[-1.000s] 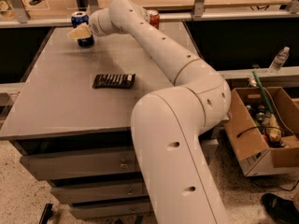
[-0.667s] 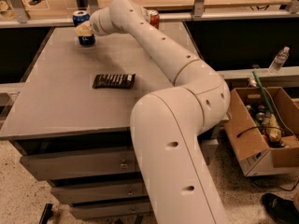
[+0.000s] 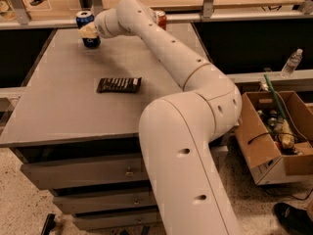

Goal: Pick pepsi can

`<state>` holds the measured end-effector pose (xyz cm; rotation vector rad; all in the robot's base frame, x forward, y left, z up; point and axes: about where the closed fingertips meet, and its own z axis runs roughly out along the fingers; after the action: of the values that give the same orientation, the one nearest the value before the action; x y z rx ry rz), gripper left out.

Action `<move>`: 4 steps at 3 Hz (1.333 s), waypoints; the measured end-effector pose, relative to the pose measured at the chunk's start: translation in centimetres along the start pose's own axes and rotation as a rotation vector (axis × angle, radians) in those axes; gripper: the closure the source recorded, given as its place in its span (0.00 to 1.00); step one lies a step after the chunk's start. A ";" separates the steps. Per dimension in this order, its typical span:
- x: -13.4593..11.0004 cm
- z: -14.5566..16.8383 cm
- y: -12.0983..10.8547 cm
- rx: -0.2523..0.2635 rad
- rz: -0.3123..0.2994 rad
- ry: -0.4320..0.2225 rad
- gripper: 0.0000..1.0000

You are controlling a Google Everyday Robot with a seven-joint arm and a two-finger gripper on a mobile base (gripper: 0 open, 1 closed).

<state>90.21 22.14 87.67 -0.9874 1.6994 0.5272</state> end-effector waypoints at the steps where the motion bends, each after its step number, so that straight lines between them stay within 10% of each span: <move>1: 0.0 -1.4 0.4 -0.040 -0.016 -0.010 1.00; 4: -1.1 -7.0 0.6 -0.099 -0.030 -0.010 1.00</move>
Offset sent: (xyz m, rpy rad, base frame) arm -0.0419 -0.0482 0.0309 0.0167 -0.0167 0.1194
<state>85.85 17.61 91.06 -1.0775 1.6603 0.6008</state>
